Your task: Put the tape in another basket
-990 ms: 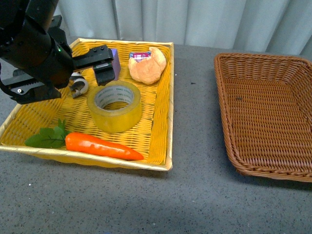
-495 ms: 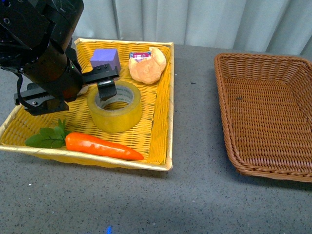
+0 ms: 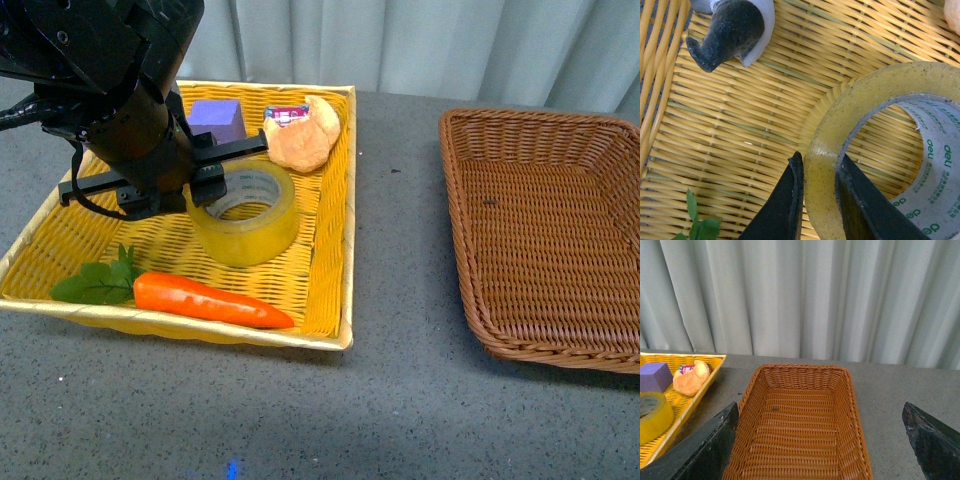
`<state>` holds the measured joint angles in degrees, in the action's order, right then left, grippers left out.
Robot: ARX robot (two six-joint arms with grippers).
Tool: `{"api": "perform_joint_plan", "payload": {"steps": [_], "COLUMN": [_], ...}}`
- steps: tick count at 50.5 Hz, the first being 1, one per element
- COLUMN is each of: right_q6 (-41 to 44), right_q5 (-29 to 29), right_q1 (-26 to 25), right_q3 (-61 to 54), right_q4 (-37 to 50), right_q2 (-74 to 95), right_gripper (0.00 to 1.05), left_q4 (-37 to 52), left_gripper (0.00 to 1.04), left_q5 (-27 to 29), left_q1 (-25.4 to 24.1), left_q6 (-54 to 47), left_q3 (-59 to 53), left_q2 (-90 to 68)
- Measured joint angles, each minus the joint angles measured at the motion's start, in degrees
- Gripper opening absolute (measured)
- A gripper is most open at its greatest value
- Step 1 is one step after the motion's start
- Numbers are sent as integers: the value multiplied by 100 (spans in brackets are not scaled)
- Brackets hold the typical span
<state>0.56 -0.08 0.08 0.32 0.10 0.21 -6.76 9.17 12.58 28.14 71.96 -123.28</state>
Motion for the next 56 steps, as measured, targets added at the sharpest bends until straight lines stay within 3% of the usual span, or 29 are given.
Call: {"api": "perform_joint_plan", "payload": {"steps": [5,14,20,29,34,40,56], "right_q6": [0,0,0,0,0,0,0], "right_q5": [0,0,0,-2,-2,0,-2], "right_q1": [0,0,0,0,0,0,0], "right_q3": [0,0,0,0,0,0,0], "right_q4": [0,0,0,0,0,0,0], "right_q2": [0,0,0,0,0,0,0], "right_gripper": [96,96,96,96,96,96,96], "left_q4": [282,761,1086,258,-492,-874,-1113], "left_gripper": [16,16,16,16,16,16,16], "left_q5": [-42,-791,-1884,-2900,-2955,-2922,-2870], "left_q1": [31,28,66,461,754,977,1386], "left_q6": [-380,-1421,-2511,-4225,-5392,-6074,-6756], "left_q3": [-83,-146,28,774,1095,1237,1366], "left_q2": [81,562,1233,1543,1443,1307,1250]}}
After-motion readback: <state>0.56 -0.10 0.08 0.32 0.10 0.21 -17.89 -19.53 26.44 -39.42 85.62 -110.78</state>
